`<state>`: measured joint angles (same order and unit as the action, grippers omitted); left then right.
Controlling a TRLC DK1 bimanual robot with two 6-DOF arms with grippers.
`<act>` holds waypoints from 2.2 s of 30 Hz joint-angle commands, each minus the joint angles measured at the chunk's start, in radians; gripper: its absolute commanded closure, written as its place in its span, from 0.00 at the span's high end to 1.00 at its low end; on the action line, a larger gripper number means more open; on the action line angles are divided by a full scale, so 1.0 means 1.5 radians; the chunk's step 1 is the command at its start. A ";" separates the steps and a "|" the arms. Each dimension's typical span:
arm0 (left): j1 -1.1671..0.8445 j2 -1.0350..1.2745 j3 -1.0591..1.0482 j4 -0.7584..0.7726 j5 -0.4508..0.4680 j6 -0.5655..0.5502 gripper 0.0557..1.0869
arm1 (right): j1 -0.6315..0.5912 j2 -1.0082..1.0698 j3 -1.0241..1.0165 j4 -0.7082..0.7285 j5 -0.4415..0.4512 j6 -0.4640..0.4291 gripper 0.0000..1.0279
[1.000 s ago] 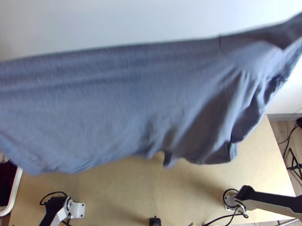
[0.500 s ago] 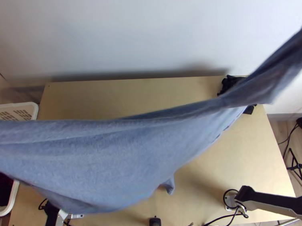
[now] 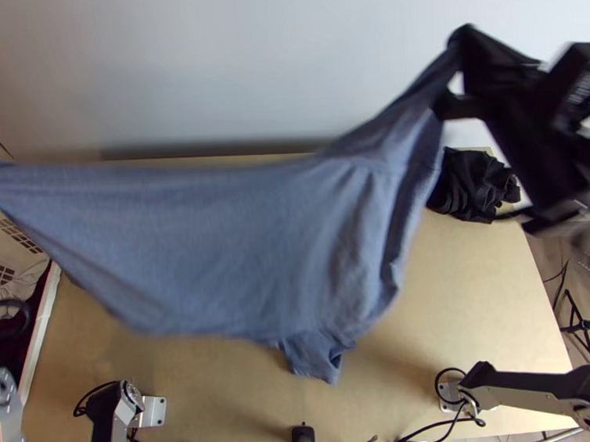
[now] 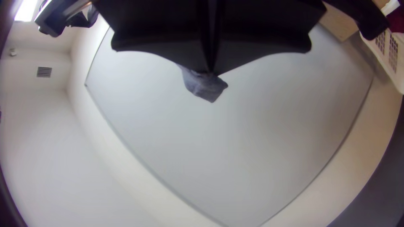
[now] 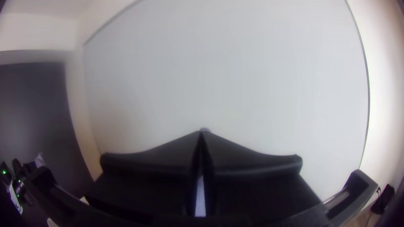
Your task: Fold the t-shirt
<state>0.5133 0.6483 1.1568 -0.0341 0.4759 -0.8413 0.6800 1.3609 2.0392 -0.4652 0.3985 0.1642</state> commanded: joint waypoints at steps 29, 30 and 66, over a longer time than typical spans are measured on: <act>-0.145 0.570 -0.160 0.310 -0.213 0.260 0.04 | -0.130 0.424 -0.226 0.275 0.024 0.092 0.03; -0.144 0.595 -0.145 0.312 -0.213 0.264 0.04 | -0.133 0.434 -0.218 0.280 0.024 0.096 0.03; -0.134 0.892 0.023 0.440 -0.241 0.348 0.04 | -0.109 0.633 -0.110 0.466 0.071 -0.037 0.03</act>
<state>0.2985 2.0632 1.3079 0.6193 0.0605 -0.3649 0.4759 2.4130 2.0434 0.2398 0.5026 0.1555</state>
